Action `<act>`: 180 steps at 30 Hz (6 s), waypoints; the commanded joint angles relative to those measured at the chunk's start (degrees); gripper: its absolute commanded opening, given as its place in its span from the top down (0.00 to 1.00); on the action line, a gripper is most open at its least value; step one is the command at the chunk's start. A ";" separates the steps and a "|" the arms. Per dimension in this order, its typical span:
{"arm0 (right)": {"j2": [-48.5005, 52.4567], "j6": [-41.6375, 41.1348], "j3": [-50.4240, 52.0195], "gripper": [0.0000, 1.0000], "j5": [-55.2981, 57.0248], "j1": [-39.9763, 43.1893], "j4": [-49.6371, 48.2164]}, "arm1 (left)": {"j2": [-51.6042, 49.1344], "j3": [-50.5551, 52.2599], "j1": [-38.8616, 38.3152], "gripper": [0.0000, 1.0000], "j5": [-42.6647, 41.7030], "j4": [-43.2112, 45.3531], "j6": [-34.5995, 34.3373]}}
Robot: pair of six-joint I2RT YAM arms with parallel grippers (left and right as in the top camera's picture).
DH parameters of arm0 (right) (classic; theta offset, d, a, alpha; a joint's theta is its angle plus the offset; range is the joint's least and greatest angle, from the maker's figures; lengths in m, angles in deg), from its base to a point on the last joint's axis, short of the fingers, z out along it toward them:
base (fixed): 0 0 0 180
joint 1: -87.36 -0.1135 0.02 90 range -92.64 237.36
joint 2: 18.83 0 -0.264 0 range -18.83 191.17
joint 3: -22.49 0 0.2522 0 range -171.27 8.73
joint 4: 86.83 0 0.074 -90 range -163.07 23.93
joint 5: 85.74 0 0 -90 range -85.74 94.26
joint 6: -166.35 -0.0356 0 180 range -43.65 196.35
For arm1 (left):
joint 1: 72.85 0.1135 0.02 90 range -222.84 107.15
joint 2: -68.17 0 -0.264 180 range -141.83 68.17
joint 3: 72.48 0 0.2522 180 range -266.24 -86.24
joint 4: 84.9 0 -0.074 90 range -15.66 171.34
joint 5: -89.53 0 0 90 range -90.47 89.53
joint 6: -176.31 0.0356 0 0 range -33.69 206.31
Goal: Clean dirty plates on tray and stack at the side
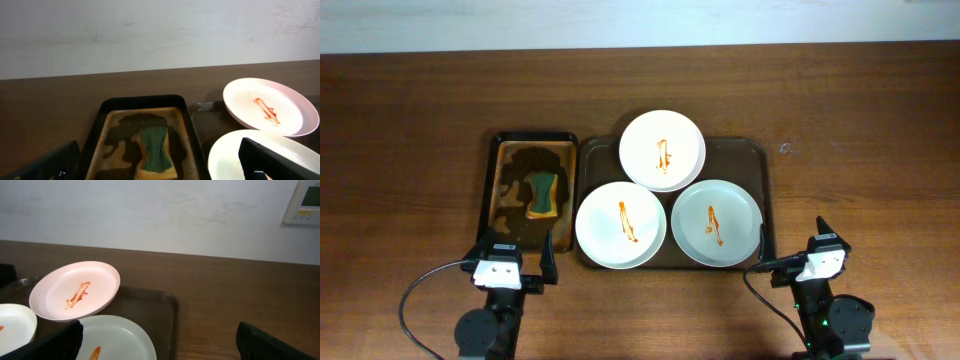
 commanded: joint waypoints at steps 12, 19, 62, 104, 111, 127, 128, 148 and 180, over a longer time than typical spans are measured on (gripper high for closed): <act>-0.46 0.22 0.26 0.02 -0.98 -0.17 0.26 | 0.39 0.24 0.42 0.00 -0.83 -0.07 1.05; -0.46 0.22 0.26 0.02 -0.98 -0.17 0.26 | 0.39 0.24 0.42 0.00 -0.83 -0.07 1.05; -0.42 0.22 0.26 0.02 -0.98 -0.17 0.26 | 0.39 0.24 0.42 0.00 -0.81 -0.07 1.07; 57.24 -4.35 -47.65 0.15 -18.75 -2.23 36.06 | -79.56 -56.78 0.37 0.43 -0.57 -25.97 -1.99; 57.29 -4.33 -47.65 0.16 -17.59 -5.51 36.06 | -96.28 -56.76 0.35 0.49 0.24 -21.66 -2.03; 62.45 -4.31 -47.65 0.19 -18.58 -6.99 33.92 | -91.82 -58.38 0.35 1.00 0.04 -22.91 -2.71; 62.47 -4.33 -47.65 0.19 -18.32 -7.58 33.51 | -90.47 -58.38 0.35 1.00 0.07 -23.41 -2.71; 77.07 -15.89 -47.65 0.96 -17.38 -27.65 21.66 | -88.17 -58.38 -2.08 1.00 -3.39 -23.56 -4.37; 97.11 -49.64 -47.65 0.88 -4.81 -34.40 11.76 | -87.30 -58.07 -18.88 1.00 -14.36 -28.06 -29.51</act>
